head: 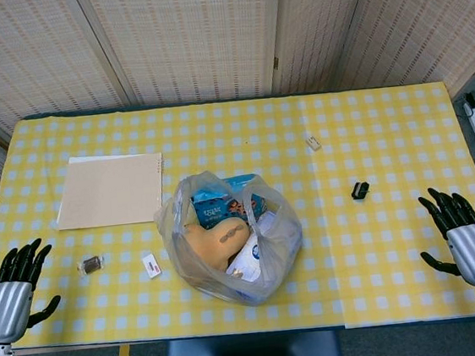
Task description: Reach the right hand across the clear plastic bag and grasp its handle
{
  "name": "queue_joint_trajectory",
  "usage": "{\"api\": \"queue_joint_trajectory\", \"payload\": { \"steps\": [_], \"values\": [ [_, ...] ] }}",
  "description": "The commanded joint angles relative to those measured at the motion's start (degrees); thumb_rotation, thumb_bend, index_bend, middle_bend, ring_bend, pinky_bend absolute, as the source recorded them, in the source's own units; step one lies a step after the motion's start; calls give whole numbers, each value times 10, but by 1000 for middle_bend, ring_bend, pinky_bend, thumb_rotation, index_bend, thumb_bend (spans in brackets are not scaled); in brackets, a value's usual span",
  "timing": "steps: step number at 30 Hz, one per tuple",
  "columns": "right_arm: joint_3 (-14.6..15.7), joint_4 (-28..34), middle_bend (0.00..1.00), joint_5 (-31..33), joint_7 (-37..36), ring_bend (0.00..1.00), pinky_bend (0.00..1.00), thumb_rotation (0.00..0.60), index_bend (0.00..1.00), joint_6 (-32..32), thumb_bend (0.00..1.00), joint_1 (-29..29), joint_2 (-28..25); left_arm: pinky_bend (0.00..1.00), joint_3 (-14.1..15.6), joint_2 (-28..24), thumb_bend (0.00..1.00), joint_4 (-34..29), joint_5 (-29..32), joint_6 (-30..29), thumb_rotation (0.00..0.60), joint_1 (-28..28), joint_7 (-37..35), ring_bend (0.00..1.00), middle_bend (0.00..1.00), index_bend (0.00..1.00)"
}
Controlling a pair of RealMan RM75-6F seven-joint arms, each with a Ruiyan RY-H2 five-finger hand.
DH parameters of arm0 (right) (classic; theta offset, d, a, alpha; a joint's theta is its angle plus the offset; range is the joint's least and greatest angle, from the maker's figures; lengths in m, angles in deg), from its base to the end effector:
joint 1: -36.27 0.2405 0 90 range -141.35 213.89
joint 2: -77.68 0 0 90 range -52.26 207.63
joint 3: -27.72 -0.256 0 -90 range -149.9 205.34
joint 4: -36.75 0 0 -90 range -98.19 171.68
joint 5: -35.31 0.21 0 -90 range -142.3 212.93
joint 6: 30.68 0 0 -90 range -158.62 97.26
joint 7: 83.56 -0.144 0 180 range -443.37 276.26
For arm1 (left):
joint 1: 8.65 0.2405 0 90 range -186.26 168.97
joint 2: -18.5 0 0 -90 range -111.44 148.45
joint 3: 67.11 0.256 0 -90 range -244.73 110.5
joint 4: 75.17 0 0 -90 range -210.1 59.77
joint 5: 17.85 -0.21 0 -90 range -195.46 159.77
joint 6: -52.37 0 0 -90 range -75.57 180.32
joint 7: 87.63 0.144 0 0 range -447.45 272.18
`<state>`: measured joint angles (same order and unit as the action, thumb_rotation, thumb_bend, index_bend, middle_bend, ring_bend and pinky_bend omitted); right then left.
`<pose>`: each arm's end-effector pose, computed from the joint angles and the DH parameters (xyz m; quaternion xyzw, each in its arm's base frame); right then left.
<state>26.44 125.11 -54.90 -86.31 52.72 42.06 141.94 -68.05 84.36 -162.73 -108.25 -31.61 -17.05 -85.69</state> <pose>-0.3163 -0.1809 0.1532 0.6317 -0.3779 0.3822 0.5586 -0.3074 0.1939 0.1456 -0.6526 -0.3393 -0.3780 0.5623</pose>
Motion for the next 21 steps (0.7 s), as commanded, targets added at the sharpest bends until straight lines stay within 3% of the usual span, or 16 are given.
{"api": "queue_joint_trajectory", "payload": {
  "steps": [1, 13, 17, 21],
  "values": [
    [1, -1, 0, 1, -1, 0, 0, 600, 0, -4, 236, 2, 0, 0, 0, 1, 291, 0, 1, 3, 600, -2, 1, 0, 0, 0],
    [18, 5, 0, -35, -14, 0, 0, 600, 0, 8, 236, -1, 2, 0, 8, -2, 291, -9, -19, 1, 600, -6, -5, 0, 0, 0],
    [32, 29, 0, -80, -98, 0, 0, 600, 0, -22, 237, 33, -32, 0, 7, -2, 291, -9, -14, 6, 600, -8, -4, 0, 0, 0],
    [44, 44, 0, -136, -233, 0, 0, 600, 0, -32, 236, 74, -62, 0, 7, -4, 291, -10, -10, 5, 600, -6, -2, 0, 0, 0]
  ]
}}
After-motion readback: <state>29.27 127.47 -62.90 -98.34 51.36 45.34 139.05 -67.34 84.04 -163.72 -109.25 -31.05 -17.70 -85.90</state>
